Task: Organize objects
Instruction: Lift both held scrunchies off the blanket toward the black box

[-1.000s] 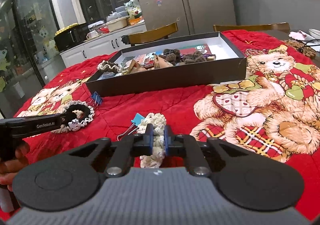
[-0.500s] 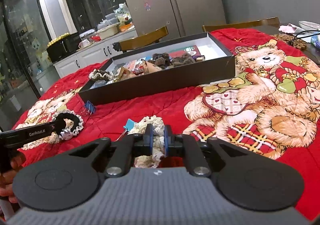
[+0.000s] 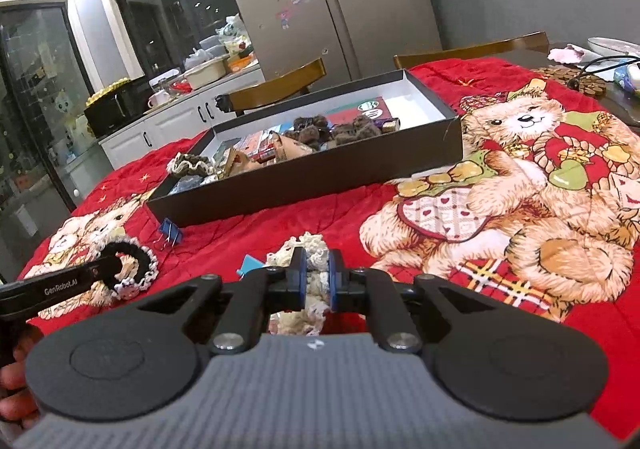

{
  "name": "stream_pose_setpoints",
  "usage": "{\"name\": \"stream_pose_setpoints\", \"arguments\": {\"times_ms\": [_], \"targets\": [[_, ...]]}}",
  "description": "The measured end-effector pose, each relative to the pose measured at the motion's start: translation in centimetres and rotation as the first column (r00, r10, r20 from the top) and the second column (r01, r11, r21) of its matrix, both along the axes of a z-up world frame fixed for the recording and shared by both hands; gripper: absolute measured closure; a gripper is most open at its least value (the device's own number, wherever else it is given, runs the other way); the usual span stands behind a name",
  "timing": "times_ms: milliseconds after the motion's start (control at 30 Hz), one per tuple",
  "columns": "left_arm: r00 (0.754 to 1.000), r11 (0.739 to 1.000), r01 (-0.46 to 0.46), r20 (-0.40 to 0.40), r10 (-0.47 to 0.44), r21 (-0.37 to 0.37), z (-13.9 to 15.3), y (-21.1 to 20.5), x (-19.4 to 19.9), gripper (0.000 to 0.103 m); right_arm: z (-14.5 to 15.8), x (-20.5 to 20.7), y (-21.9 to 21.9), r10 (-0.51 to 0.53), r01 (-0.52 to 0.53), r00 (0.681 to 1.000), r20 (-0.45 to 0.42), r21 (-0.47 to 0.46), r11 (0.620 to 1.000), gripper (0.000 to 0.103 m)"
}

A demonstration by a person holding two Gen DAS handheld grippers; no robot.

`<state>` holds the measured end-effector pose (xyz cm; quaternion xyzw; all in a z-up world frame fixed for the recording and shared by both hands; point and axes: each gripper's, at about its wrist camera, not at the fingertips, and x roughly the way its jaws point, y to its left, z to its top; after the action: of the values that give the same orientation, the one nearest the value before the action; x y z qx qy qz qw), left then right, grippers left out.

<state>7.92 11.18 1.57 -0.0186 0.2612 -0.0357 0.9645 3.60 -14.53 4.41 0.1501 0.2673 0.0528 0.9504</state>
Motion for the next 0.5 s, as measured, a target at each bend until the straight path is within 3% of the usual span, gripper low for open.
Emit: {"name": "stream_pose_setpoints", "arguments": {"times_ms": [267,500], "targets": [[0.997,0.998,-0.015,0.076,0.011,0.057,0.5,-0.7,-1.3,0.090,1.0,0.3,-0.6,-0.009,0.010,1.000,-0.012,0.069,0.998,0.091],[0.997,0.998,-0.061,0.058,0.059,0.030,0.8,0.2,-1.0,0.090,1.9,-0.4,-0.9,-0.003,0.005,1.000,-0.016,0.100,0.995,0.091]]}}
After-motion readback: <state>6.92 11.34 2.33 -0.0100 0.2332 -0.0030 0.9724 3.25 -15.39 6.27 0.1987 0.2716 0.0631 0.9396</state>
